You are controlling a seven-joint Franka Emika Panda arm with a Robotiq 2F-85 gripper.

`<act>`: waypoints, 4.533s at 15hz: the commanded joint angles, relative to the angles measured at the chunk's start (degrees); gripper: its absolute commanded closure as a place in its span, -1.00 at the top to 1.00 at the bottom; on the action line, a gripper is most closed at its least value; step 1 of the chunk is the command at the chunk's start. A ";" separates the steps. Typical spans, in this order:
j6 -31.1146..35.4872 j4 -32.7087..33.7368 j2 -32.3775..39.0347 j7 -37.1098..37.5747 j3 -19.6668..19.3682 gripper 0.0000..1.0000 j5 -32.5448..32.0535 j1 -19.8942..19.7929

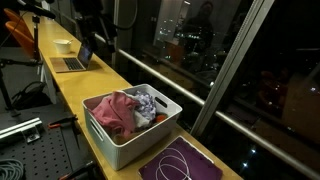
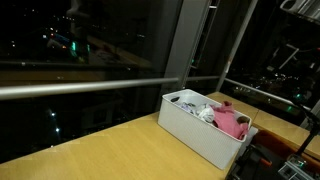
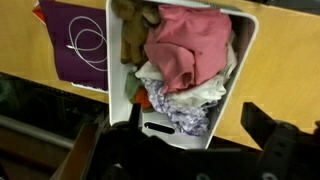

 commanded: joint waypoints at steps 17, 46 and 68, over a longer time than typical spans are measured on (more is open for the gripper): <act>26.08 18.91 57.56 6.32 -5.82 1.00 -2.16 -2.05; -3.60 29.78 21.09 -17.86 -0.16 -0.97 19.92 -0.53; -12.00 49.71 35.22 -5.02 12.17 -0.34 9.27 15.65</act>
